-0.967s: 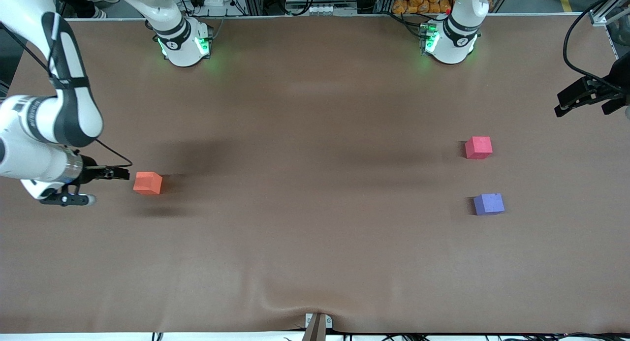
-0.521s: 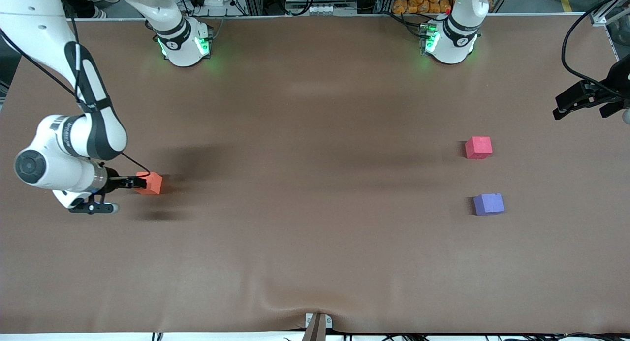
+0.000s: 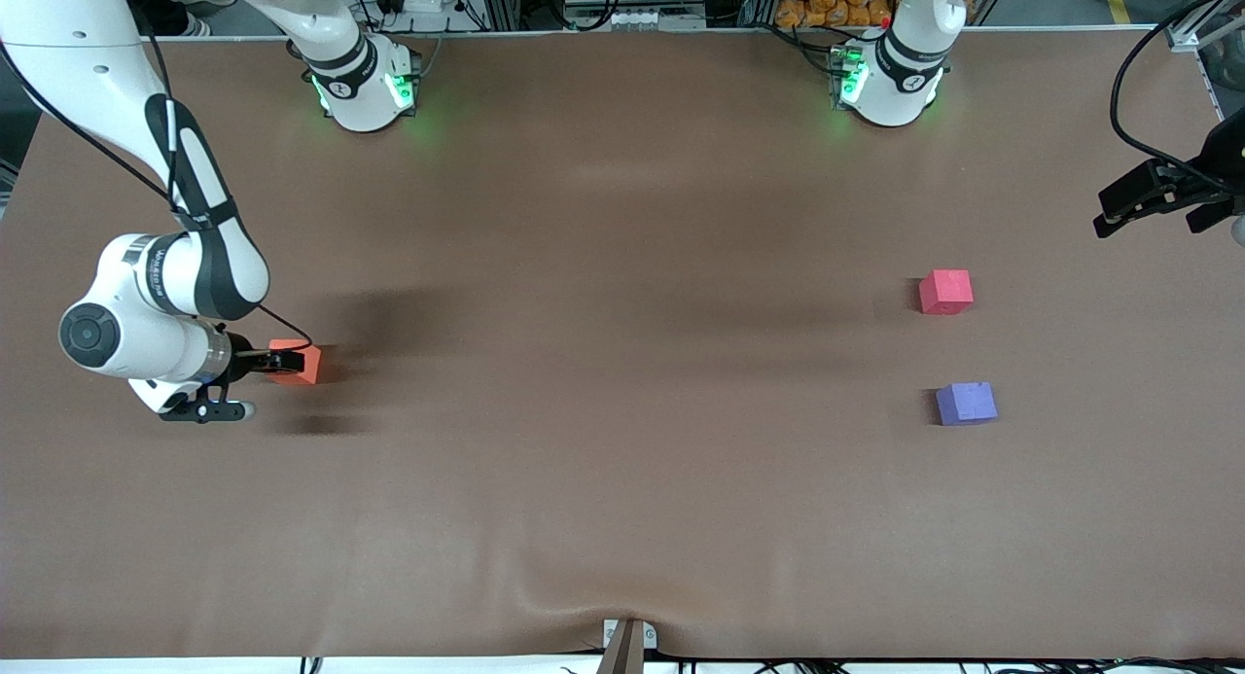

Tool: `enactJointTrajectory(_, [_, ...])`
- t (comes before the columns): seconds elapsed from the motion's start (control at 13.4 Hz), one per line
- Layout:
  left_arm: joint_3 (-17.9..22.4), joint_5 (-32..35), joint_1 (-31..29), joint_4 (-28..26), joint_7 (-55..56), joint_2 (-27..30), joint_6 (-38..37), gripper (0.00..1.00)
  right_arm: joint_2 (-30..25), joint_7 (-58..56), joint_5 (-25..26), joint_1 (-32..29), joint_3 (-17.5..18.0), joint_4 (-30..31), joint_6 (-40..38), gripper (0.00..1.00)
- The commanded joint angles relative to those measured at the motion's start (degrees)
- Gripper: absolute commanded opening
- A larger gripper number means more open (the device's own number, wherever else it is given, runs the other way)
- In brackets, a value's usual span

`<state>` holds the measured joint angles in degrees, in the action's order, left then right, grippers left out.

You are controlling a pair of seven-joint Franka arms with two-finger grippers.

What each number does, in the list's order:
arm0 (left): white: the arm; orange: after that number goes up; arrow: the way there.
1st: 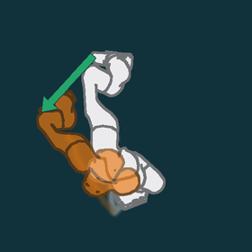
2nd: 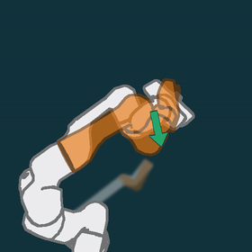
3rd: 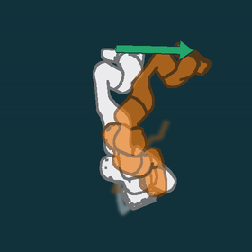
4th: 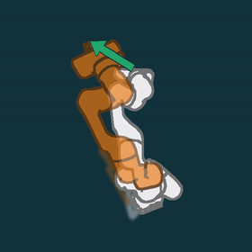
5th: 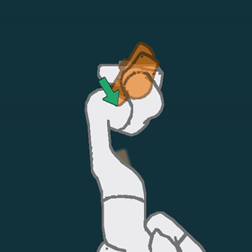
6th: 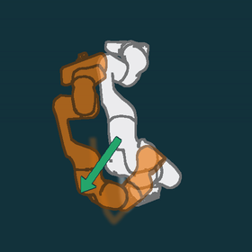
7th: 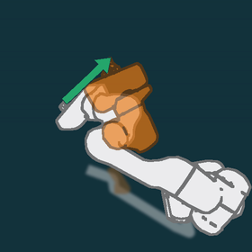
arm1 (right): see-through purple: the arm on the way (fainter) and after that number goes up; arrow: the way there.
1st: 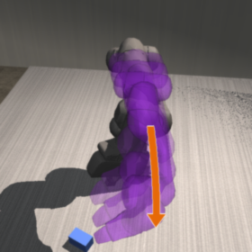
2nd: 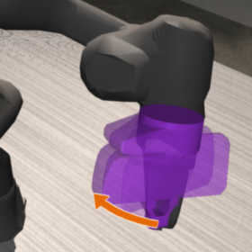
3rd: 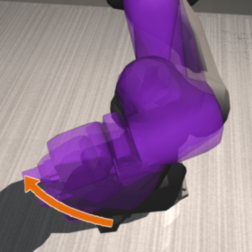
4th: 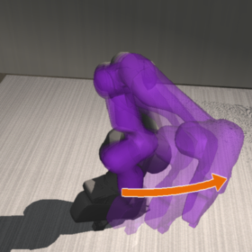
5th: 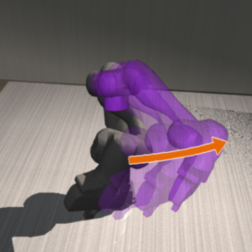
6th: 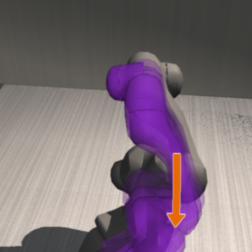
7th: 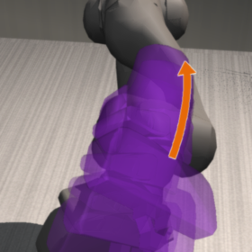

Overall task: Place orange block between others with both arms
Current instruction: 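Reach the right gripper down over the orange cube, then close the right gripper on the orange cube and lift it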

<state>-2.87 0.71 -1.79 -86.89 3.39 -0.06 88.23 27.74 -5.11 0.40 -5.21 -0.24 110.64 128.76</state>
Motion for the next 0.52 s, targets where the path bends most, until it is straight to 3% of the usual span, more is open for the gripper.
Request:
enactJointTrajectory(0.0, [-0.3, -1.0, -0.7, 0.9, -1.1, 0.1, 0.0, 1.00, 0.0, 0.1, 0.3, -0.1, 0.1, 2.6, 2.5, 1.00])
enactJointTrajectory(0.45, [-0.3, -1.1, -0.7, 0.8, -1.1, 0.0, 0.2, 1.00, 1.0, -0.7, 0.3, -0.1, 0.1, 2.6, 4.0, 1.00])
